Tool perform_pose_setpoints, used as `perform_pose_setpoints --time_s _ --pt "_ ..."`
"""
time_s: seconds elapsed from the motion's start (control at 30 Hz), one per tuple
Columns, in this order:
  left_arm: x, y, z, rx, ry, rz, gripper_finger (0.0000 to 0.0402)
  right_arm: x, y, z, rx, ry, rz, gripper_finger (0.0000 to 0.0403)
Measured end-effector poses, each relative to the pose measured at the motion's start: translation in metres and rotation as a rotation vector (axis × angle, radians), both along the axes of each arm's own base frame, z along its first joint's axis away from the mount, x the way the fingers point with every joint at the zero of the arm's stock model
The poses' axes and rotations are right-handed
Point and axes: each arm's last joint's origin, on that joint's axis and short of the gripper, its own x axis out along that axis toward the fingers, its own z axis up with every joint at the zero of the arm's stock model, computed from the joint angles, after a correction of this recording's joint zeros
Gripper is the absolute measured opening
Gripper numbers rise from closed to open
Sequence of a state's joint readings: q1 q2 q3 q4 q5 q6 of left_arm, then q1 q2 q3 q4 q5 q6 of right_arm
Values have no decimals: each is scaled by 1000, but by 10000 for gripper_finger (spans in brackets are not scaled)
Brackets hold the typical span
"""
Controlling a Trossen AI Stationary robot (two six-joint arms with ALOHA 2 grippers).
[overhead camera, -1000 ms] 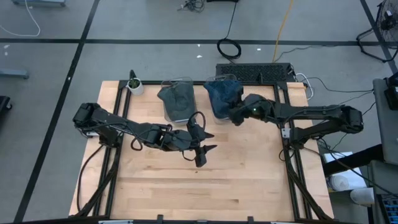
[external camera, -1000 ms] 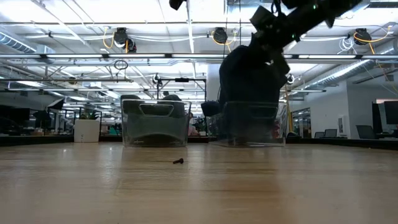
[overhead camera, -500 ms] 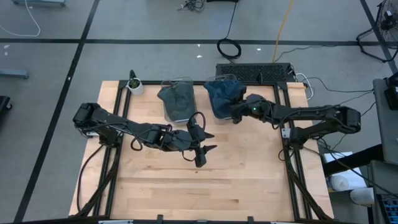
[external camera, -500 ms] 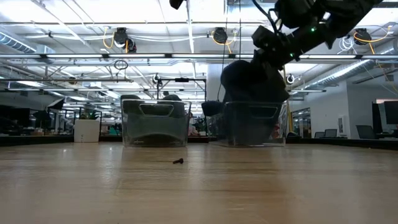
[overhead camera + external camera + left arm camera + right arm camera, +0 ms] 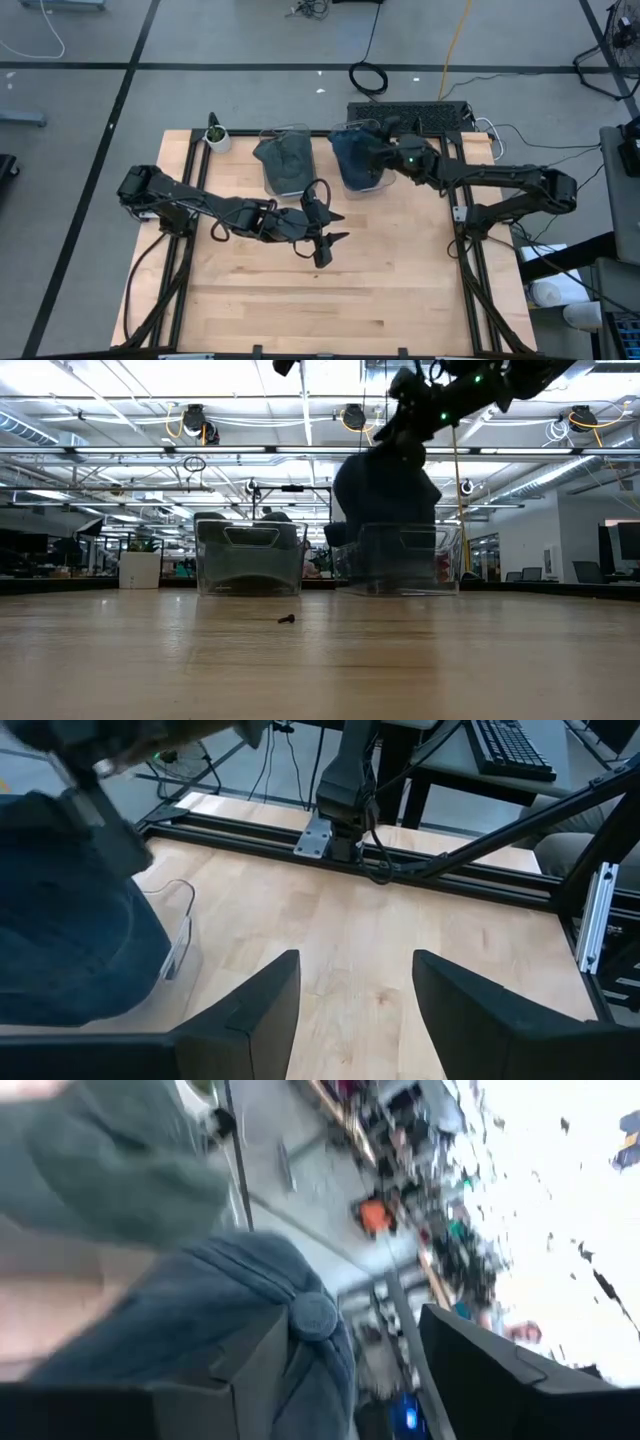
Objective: Pick & Place hat
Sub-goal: Put the blue cap into the right transparent bin
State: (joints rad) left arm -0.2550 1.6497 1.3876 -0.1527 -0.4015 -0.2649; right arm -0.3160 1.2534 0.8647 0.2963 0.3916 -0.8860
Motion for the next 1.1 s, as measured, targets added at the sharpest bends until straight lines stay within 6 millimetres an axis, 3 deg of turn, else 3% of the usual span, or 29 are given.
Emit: perform_pose_setpoints --time_s 0.13,0.37,0.7,0.83,1.1 --pt "0 1 0 0 0 4 196 -5 -12 -4 2 3 -124 228" --pt "1 3 0 4 4 7 203 -7 -18 -6 108 -71 -162 241" --pt "0 3 -1 27 11 -2 196 -14 -37 -22 444 -174 -147 231" --pt "0 3 -1 26 11 -1 200 -15 -42 -23 405 -149 -149 229" --pt "0 3 -1 32 19 -3 199 -8 -24 6 277 -340 -46 218"
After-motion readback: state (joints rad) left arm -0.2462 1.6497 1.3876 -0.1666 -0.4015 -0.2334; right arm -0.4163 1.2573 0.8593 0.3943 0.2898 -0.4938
